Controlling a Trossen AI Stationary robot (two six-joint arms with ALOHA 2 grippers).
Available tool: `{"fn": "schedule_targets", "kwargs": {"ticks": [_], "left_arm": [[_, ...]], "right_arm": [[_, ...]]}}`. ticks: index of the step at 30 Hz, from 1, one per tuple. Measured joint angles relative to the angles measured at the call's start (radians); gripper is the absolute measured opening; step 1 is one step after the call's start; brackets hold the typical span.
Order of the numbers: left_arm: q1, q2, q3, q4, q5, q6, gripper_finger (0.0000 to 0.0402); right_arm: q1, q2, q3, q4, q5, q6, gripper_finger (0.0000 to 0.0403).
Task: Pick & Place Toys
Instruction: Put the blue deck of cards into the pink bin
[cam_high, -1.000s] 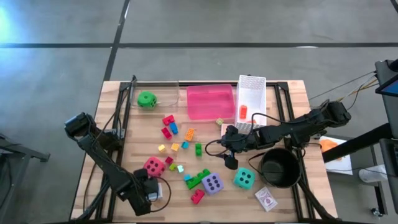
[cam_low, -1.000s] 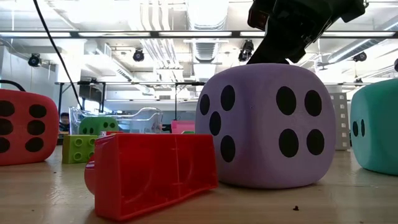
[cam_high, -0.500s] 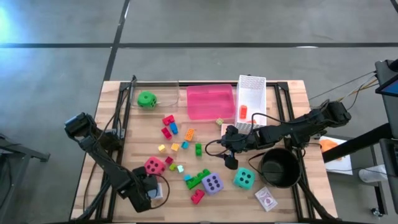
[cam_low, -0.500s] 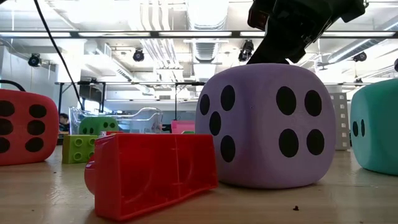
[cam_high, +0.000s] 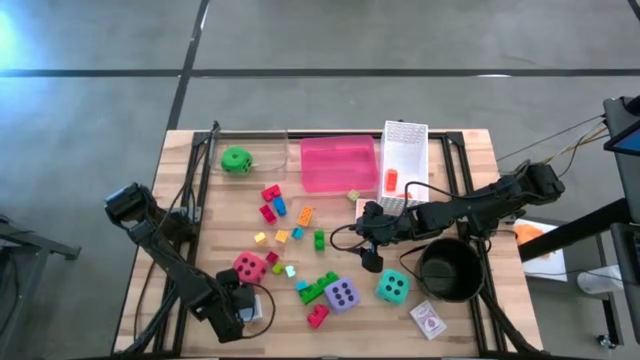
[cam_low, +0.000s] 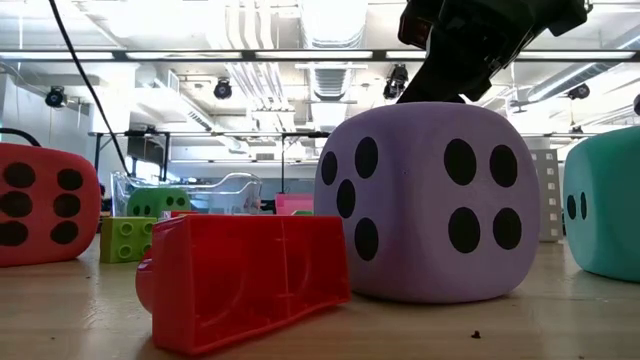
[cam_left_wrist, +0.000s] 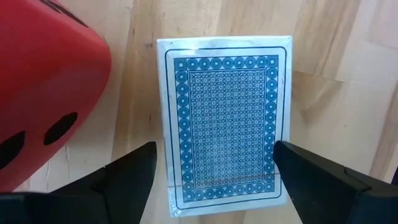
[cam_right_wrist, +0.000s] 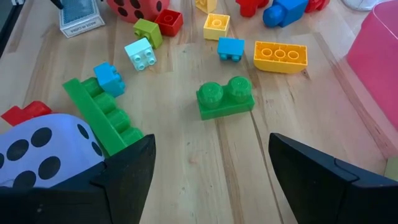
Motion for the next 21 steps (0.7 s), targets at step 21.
{"fn": "schedule_targets", "kwargs": {"ticks": [21], "left_arm": [[0.0,0.008,0.019,0.023,0.021,-0.034,0.0331]], "right_arm": [[0.0,0.0,0.0,0.0,0.0,0.0,0.0306]]}}
